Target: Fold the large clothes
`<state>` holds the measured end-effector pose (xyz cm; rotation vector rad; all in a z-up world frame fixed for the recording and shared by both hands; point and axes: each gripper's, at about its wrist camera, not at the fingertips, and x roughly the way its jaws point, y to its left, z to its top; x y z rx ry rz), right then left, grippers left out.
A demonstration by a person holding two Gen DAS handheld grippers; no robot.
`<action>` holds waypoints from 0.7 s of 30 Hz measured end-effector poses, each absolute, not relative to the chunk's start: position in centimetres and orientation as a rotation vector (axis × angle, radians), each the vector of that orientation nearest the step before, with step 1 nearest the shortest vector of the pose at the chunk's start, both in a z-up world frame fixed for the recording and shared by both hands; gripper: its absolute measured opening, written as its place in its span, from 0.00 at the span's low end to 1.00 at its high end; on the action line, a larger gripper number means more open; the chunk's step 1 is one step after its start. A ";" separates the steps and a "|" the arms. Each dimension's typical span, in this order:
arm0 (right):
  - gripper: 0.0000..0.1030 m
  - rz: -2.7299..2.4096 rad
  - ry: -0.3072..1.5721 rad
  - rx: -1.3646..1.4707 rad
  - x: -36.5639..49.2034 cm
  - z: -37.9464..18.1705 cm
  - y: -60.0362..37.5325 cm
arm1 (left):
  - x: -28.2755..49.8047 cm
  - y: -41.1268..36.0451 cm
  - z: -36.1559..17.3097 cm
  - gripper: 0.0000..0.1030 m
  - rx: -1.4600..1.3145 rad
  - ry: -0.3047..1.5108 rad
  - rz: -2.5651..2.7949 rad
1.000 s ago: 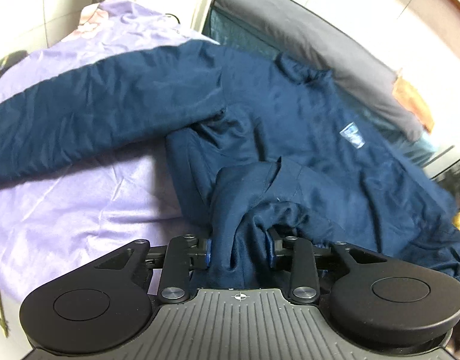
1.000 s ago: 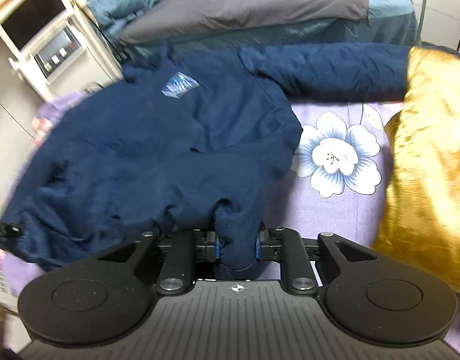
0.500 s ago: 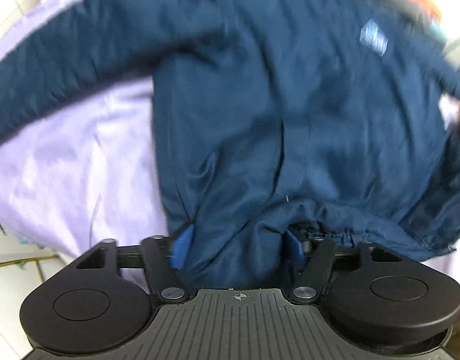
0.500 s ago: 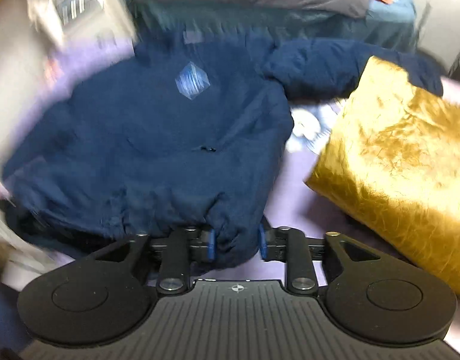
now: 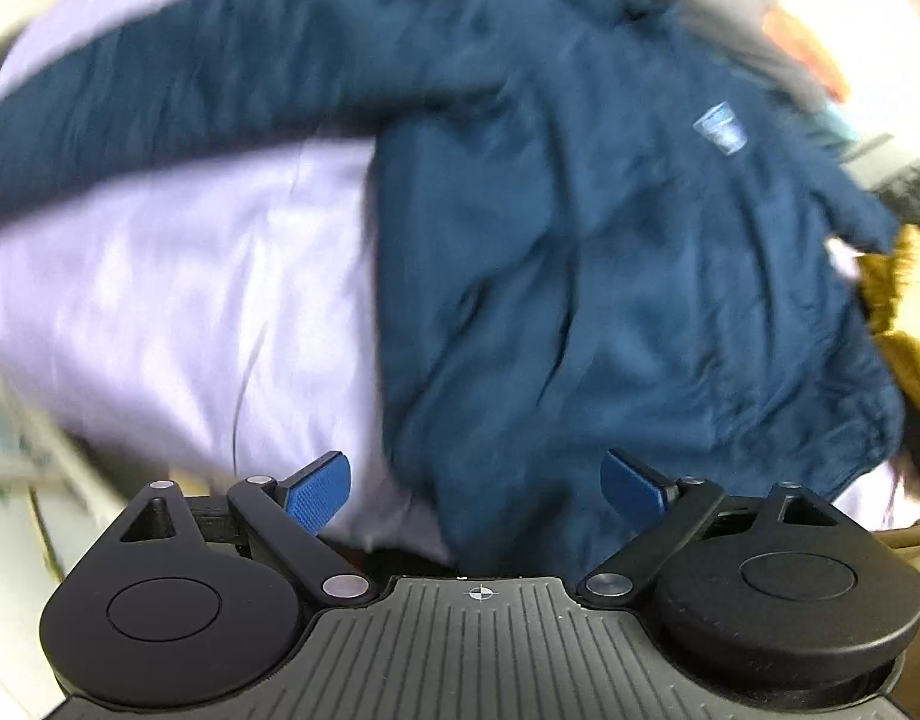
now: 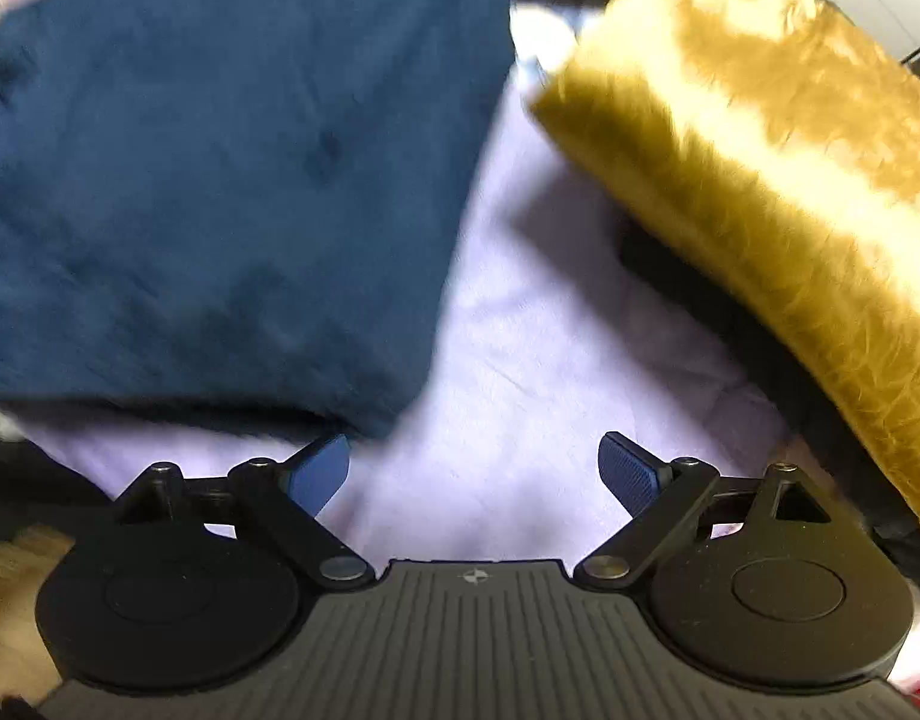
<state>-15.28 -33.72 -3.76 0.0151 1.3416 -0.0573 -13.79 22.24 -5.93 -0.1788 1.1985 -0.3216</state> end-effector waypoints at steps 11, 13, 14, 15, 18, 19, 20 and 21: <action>0.96 0.058 1.154 0.294 -11.9 0.3 -34.3 | -4.1 25.5 -6.9 1.00 -0.495 1.033 -0.110; 0.96 0.035 1.181 0.381 -11.0 -0.9 -33.6 | -2.0 26.0 -8.0 1.00 -0.639 1.003 -0.104; 0.96 0.027 1.184 0.407 -10.9 -1.2 -33.1 | -0.9 26.2 -8.7 1.00 -0.693 0.991 -0.092; 0.96 0.013 1.184 0.439 -10.5 -1.7 -32.6 | 0.2 26.3 -9.5 1.00 -0.728 0.983 -0.070; 0.96 0.005 1.200 0.556 -10.3 -2.6 -30.6 | 3.0 26.4 -11.1 1.00 -0.772 0.963 0.017; 0.95 0.009 1.200 0.578 -10.2 -2.8 -29.9 | 3.9 26.4 -11.7 1.00 -0.793 0.952 0.036; 0.95 0.006 1.203 0.584 -10.0 -2.9 -29.3 | 4.5 26.6 -12.3 1.00 -0.819 0.943 0.057; 0.95 0.002 1.206 0.577 -9.9 -2.8 -28.6 | 4.9 26.8 -12.8 1.00 -0.846 0.931 0.076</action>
